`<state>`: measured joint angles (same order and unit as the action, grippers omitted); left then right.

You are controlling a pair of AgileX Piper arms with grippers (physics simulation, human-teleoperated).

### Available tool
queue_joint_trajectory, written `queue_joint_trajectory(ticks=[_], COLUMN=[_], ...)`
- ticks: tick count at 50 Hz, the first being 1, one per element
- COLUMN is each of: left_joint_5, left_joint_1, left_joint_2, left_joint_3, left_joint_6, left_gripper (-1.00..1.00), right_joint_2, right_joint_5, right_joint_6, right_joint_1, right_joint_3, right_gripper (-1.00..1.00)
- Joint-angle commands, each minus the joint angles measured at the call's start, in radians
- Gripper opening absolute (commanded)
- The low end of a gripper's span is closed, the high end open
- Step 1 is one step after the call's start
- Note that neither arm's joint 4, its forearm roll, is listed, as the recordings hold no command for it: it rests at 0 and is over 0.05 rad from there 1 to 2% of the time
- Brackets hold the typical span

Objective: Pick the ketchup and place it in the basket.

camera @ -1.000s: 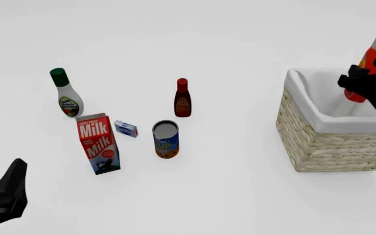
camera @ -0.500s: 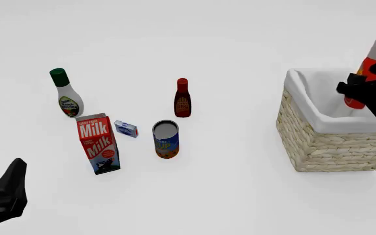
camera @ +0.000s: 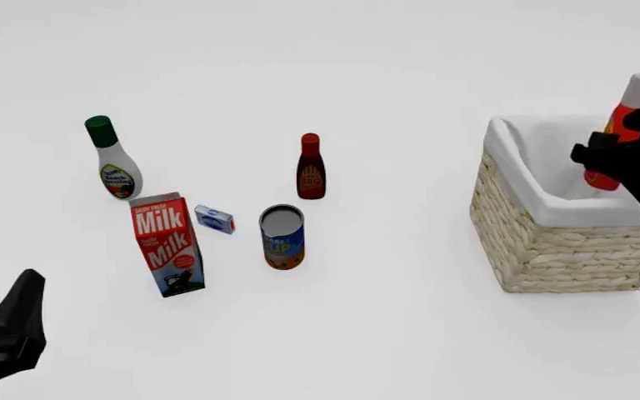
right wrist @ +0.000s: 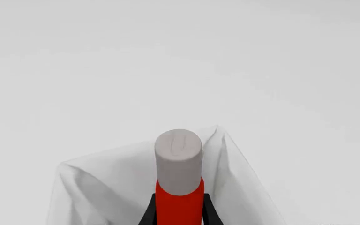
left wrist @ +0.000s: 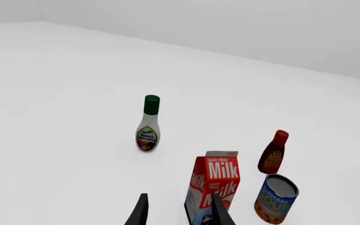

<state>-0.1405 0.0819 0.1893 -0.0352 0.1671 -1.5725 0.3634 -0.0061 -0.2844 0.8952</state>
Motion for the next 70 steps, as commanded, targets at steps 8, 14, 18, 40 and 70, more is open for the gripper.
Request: queue_joint_trajectory(ticks=[8, 14, 18, 40, 70], left_joint_5=[0.004, 0.007, 0.008, 0.019, 0.015], left_joint_1=[0.002, 0.002, 0.002, -0.004, 0.000], left_joint_2=[-0.006, -0.009, -0.012, -0.024, -0.031], left_joint_3=[0.001, 0.000, 0.001, -0.002, 0.002], left_joint_6=[0.004, 0.005, 0.006, 0.006, 0.017], left_gripper=[1.00, 1.00, 1.00, 1.00, 1.00], right_joint_2=[-0.007, -0.008, -0.008, 0.090, 0.425], right_joint_5=[-0.013, -0.017, -0.019, -0.052, -0.116], right_joint_6=[0.015, 0.012, 0.013, 0.022, 0.003], right_joint_1=[0.000, -0.001, -0.001, 0.031, 0.150], right_joint_3=[0.012, 0.013, 0.015, -0.007, -0.144], right_gripper=[-1.00, 1.00, 1.00, 1.00, 1.00])
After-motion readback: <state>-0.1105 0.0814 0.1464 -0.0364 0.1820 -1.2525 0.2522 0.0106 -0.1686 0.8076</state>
